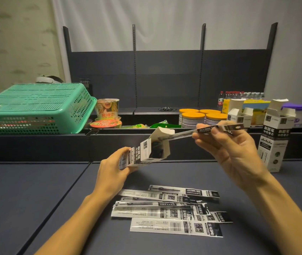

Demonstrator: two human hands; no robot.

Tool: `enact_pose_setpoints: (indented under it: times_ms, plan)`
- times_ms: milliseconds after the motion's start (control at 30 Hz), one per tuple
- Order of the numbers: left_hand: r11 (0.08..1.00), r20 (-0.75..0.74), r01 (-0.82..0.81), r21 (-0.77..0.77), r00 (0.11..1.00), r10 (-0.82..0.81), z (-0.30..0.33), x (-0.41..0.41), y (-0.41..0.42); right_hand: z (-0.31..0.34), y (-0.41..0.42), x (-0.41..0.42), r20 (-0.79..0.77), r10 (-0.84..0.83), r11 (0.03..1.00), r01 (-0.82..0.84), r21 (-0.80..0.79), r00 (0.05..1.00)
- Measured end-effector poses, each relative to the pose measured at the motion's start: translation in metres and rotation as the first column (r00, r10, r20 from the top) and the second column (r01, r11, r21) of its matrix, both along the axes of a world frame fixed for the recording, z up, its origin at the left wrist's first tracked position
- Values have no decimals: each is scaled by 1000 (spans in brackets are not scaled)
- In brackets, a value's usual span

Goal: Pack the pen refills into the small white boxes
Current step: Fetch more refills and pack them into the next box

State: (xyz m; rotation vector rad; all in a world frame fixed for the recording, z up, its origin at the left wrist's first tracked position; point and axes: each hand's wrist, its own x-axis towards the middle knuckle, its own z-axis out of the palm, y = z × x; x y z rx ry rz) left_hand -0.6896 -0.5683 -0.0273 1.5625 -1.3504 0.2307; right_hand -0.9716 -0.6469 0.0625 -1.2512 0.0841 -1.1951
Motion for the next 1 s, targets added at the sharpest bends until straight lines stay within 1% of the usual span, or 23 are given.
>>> enact_pose_setpoints:
  times_ms: [100, 167, 300, 333, 367, 400, 467, 500, 533, 600, 667, 900, 1000]
  plan:
    - [1000, 6, 6, 7, 1000, -6, -1, 1, -2, -3, 2, 6, 4, -27, 997, 27, -70, 1000]
    - [1000, 17, 8, 4, 1000, -9, -2, 1, -3, -7, 4, 10, -31, -112, 981, 106, -162, 993]
    - [1000, 23, 18, 12, 1000, -18, -2, 0, -3, -22, 8, 23, -87, -286, 892, 232, -389, 954]
    - [1000, 20, 23, 14, 1000, -24, -2, -1, -3, -27, 9, 26, -89, -337, 848, 261, -462, 937]
    - [999, 18, 30, 12, 999, -30, -1, -2, -3, -31, 7, 30, -78, -405, 780, 299, -550, 911]
    - [999, 18, 35, 10, 999, -35, 0, -2, -3, -35, 5, 32, -56, -482, 685, 336, -646, 875]
    - [999, 17, 40, 7, 999, -40, 1, -4, -3, -41, 2, 36, 25, -617, 456, 383, -803, 786]
    - [999, 15, 42, 9, 999, -42, 1, -5, -2, -42, 1, 37, 71, -657, 367, 400, -840, 750]
    - [999, 14, 43, 13, 999, -44, 1, -5, -2, -43, 1, 37, 104, -677, 318, 416, -852, 729]
    - [999, 14, 49, 21, 999, -49, 1, -5, -3, -42, 2, 38, 151, -694, 268, 447, -854, 704]
    - [998, 18, 52, 19, 998, -52, 0, -4, -3, -43, 2, 38, 165, -705, 234, 447, -863, 690]
    - [999, 91, 43, 11, 995, -44, -1, -3, -5, -53, -2, 42, 112, -743, 167, 344, -924, 660]
    - [999, 97, 37, 10, 995, -37, -2, -2, -5, -53, 1, 45, 124, -734, 155, 344, -926, 667]
